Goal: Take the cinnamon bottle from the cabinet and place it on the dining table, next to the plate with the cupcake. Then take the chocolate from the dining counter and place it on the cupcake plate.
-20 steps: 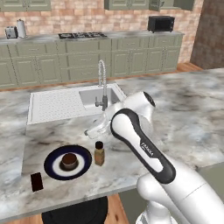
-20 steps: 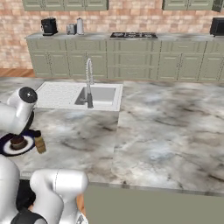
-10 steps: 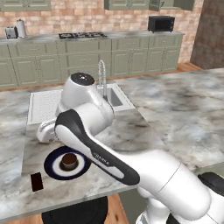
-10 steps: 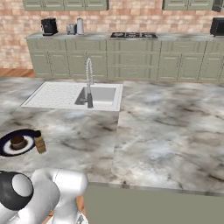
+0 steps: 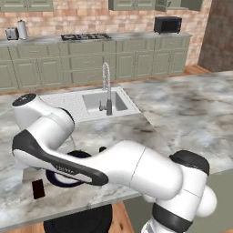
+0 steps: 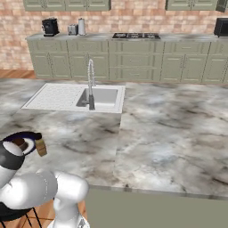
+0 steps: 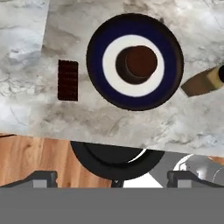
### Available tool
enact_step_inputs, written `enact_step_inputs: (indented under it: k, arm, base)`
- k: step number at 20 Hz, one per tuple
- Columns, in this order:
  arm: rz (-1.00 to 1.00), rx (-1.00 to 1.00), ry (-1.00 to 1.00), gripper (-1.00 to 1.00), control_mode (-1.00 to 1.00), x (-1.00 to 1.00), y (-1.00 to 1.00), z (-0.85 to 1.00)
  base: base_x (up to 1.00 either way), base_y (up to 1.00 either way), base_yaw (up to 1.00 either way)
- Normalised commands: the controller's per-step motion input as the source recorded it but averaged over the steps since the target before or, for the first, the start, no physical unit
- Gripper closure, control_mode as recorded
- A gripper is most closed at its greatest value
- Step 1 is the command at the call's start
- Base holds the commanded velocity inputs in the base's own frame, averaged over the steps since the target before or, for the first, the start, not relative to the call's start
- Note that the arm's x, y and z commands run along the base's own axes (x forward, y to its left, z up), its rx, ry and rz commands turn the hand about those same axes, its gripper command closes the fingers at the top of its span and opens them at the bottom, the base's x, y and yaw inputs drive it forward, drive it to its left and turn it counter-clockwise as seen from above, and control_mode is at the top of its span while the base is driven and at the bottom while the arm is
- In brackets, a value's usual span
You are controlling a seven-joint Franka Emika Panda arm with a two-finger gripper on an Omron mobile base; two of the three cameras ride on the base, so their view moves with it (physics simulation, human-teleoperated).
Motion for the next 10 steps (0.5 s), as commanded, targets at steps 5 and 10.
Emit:
enact_step_inputs:
  k: [5, 10]
  arm:
    - [-0.17, 0.04, 0.01, -1.00, -1.00, 0.00, 0.00, -0.72]
    - [-0.04, 0.12, 0.02, -1.00, -1.00, 0.03, 0.00, -0.70]
  base:
    - [0.00, 0.00, 0.00]
    - [0.00, 0.00, 0.00]
